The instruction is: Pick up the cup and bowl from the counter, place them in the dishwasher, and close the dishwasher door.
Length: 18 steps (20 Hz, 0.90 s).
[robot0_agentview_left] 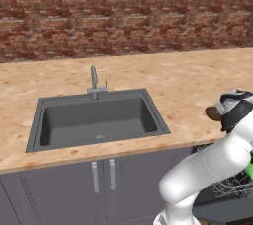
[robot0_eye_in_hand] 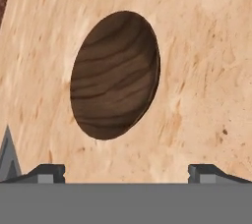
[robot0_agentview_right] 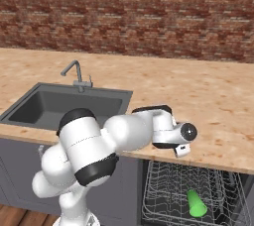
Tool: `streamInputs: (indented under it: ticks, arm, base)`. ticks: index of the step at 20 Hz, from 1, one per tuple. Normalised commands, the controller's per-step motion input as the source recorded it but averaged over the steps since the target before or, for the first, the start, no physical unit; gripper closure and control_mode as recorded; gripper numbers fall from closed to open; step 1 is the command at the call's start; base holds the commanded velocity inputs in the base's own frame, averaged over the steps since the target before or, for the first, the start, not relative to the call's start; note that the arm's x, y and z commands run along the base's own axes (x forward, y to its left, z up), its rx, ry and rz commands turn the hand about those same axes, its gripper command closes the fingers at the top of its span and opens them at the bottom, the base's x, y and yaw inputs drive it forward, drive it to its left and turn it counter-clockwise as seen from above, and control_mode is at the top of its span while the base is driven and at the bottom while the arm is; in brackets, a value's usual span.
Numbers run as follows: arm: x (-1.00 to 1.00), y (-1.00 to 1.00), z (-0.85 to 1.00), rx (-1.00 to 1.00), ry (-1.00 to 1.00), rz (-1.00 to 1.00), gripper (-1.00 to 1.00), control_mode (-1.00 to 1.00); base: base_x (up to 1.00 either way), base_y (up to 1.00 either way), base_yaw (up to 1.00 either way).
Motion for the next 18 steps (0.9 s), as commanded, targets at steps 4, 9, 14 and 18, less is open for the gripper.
streamInputs:
  ticks: [4,9,14,18]
  arm:
    - [0.2,-0.17,-0.09,0.0,0.0,0.0,-1.0,-1.0]
    - [0.19,-0.24,-0.06,0.0,0.0,0.0,-1.0,-1.0]
    - [0.21,-0.16,-0.16,0.0,0.0,0.0,-1.0,-1.0]
    - [0.18,-0.01,-0.22,0.0,0.0,0.0,1.0,-1.0]
  base:
    - [0.0,0.0,0.0]
    - [0.0,0.0,0.0]
    - [0.0,0.0,0.0]
    - [0.0,0.0,0.0]
